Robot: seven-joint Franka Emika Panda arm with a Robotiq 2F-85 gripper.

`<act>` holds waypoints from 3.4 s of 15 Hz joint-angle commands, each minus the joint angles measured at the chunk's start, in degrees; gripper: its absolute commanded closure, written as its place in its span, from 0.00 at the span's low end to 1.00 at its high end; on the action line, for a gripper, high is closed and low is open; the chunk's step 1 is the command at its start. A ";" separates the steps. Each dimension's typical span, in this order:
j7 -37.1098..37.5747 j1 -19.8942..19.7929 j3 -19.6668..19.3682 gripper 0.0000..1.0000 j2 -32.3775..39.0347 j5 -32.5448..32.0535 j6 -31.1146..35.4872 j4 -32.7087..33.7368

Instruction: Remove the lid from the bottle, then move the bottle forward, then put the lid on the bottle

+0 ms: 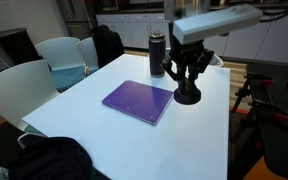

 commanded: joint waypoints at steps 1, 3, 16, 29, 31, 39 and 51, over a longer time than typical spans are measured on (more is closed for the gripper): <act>4.91 4.16 -1.66 0.94 5.22 -7.13 4.43 1.17; 6.63 6.15 -2.98 0.94 7.30 -11.03 6.30 1.14; 4.71 11.13 -7.93 0.94 17.19 -15.35 11.75 3.20; 5.75 6.43 -10.25 0.00 -1.51 -9.73 -5.47 2.22; 8.35 3.52 -11.52 0.00 -5.77 -13.62 -10.70 4.00; 18.74 -6.95 -11.51 0.00 -6.18 -36.30 -16.97 14.40; 23.90 -7.42 -12.17 0.00 -0.17 -44.63 -7.54 15.13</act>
